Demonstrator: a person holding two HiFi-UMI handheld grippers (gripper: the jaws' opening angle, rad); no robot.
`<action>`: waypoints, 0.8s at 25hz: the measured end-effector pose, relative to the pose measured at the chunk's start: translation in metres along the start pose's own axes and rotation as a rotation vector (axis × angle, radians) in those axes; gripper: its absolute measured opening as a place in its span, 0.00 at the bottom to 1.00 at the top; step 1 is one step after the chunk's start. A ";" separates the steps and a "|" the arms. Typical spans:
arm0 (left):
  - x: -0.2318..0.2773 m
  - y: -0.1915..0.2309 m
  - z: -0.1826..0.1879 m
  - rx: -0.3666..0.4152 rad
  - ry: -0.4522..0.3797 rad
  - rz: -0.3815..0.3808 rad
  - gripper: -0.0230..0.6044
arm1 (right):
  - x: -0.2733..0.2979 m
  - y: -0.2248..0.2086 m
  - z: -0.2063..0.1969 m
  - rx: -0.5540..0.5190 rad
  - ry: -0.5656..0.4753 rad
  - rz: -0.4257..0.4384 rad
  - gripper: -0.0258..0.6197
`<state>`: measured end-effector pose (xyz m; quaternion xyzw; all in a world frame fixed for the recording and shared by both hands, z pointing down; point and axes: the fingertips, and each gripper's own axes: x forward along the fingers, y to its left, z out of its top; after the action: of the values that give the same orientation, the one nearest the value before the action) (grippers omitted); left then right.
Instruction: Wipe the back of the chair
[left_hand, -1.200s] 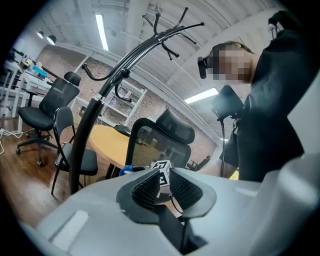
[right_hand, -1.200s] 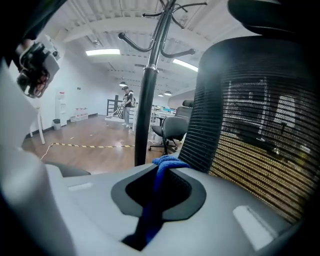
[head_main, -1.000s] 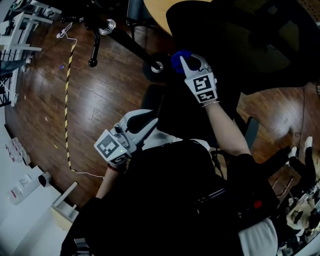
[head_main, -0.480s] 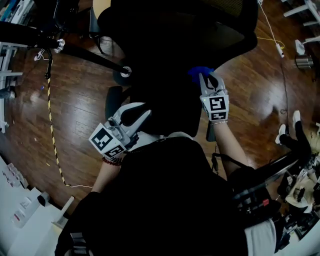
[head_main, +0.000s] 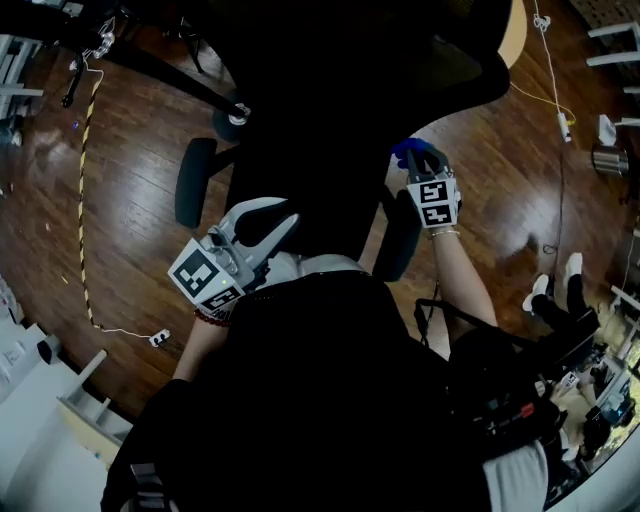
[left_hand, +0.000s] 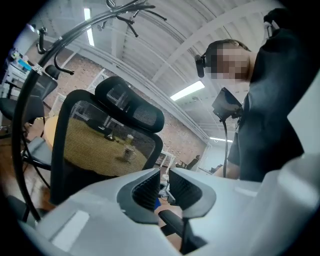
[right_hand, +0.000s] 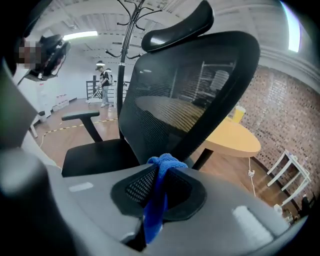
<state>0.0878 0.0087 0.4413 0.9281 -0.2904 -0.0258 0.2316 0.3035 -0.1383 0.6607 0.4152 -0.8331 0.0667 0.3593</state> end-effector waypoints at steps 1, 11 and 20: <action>-0.004 0.000 -0.001 -0.006 -0.007 0.024 0.13 | 0.009 0.001 0.000 -0.011 0.007 0.018 0.08; -0.040 0.024 -0.009 -0.037 0.006 0.141 0.13 | 0.067 0.017 0.020 -0.033 0.047 0.014 0.08; -0.082 0.057 -0.007 -0.037 0.047 0.107 0.13 | 0.115 0.064 0.062 -0.014 0.046 -0.009 0.08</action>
<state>-0.0087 0.0156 0.4654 0.9071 -0.3337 0.0033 0.2565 0.1765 -0.1967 0.7026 0.4149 -0.8231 0.0686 0.3815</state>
